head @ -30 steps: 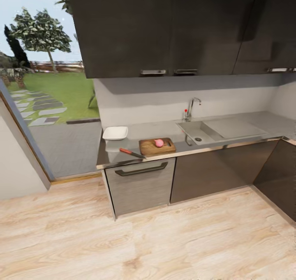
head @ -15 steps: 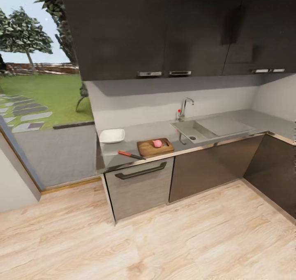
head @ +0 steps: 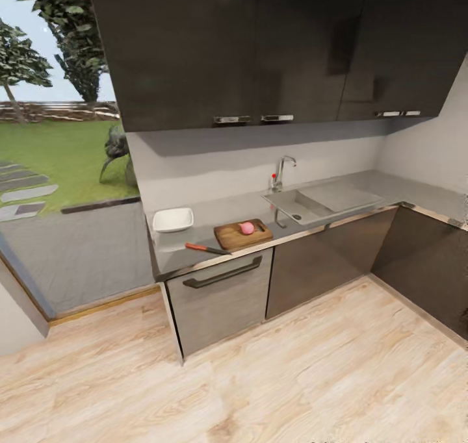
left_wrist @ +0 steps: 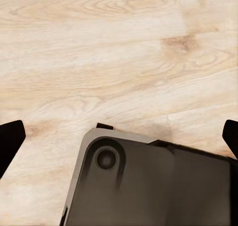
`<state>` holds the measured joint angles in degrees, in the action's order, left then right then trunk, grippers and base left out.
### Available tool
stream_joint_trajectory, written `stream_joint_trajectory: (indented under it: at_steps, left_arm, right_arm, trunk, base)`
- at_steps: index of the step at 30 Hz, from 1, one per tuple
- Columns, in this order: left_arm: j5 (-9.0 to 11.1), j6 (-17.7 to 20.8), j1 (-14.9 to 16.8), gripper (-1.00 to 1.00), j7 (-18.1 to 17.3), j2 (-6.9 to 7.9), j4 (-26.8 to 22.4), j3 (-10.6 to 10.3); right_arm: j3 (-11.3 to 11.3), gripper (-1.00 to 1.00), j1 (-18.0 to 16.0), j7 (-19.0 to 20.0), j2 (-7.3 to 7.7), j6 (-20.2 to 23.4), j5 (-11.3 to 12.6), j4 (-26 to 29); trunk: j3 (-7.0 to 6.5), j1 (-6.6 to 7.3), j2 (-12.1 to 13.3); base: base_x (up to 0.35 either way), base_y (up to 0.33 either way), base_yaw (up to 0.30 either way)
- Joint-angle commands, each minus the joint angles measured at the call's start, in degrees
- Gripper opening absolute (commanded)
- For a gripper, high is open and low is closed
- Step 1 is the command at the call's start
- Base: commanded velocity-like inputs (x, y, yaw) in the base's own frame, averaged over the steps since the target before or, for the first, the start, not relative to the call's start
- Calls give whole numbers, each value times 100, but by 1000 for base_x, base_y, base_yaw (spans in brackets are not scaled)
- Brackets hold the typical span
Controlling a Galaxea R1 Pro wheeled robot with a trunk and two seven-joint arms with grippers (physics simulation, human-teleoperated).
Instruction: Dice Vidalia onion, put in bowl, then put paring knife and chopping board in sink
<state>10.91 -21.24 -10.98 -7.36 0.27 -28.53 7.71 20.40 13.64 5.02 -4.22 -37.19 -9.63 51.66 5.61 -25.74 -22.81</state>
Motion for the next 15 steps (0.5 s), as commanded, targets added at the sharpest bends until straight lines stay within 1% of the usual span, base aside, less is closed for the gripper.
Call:
stream_joint_trajectory:
  at_steps: [1,15]
  left_arm:
    - [60,2,-1,100,-55,-1,-4,11]
    - [60,6,-1,100,-55,-1,-3,11]
  right_arm:
    - [35,100,-2,52,-10,-8,-24,10]
    - [35,100,-2,52,-11,-8,-26,10]
  trunk:
    - [5,-4,-11]
    - [-51,-4,-11]
  base:
    - [0,277,-191]
    - [0,277,-191]
